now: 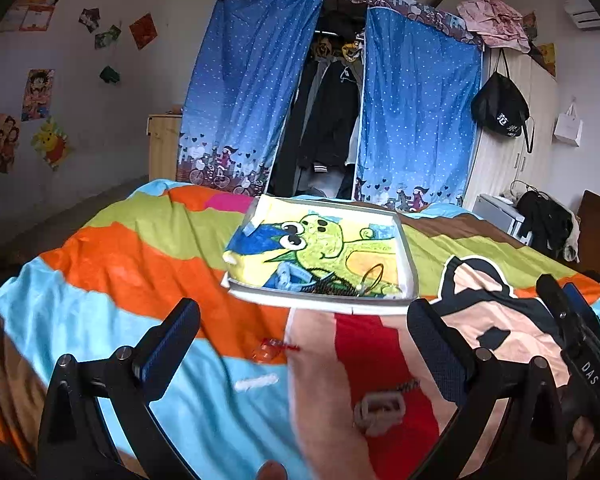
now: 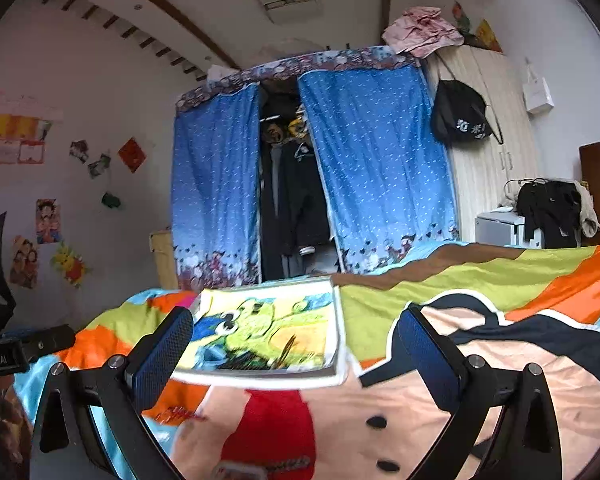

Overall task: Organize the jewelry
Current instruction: 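Move both tools back from the tray toward the remaining jewelry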

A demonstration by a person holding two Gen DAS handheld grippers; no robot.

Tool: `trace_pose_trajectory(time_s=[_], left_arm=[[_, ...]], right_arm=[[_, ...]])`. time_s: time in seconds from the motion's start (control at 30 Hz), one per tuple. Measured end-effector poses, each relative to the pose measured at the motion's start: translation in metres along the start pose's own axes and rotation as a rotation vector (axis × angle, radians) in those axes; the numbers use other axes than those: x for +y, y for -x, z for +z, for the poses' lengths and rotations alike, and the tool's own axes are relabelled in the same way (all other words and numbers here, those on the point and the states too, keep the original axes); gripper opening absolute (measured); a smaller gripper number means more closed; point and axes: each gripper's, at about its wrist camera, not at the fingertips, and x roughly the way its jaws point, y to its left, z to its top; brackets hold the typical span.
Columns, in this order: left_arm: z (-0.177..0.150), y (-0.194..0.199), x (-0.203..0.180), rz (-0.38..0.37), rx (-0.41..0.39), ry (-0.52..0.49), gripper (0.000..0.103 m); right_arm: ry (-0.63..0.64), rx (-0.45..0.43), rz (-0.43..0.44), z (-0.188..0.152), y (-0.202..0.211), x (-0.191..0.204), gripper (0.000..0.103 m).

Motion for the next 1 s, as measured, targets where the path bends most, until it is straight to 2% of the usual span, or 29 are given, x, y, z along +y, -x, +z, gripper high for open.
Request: trace_pose_trajectory(time_s=[0.2,0.3,0.53,0.67,0.87,1.0], left_arm=[[-0.027,0.031,0.014,0.024,0.036,-0.018,0.101],[-0.041,0.041,0.022,0.032,0.078,-0.017,0.101],[-0.077,0.040,0.033,0.051,0.241,-0.029,0.101],[-0.089,0.032,0.037,0.053,0.310,0.001,0.101],[-0.099,0.022,0.033,0.069,0.367,-0.034,0.101],[-0.103,0.014,0.035,0.073,0.403,-0.038,0.101]], right_arm=[[0.006,0.088,0.040,-0.017,0.031,0.018,0.103],[-0.002,0.125,0.028,-0.023,0.041,0.023,0.103],[-0.041,0.278,-0.040,-0.046,0.051,0.032,0.103],[-0.041,0.356,-0.054,-0.055,0.044,0.035,0.103],[-0.029,0.501,-0.042,-0.073,0.021,0.039,0.103],[-0.043,0.565,-0.027,-0.082,0.010,0.037,0.103]])
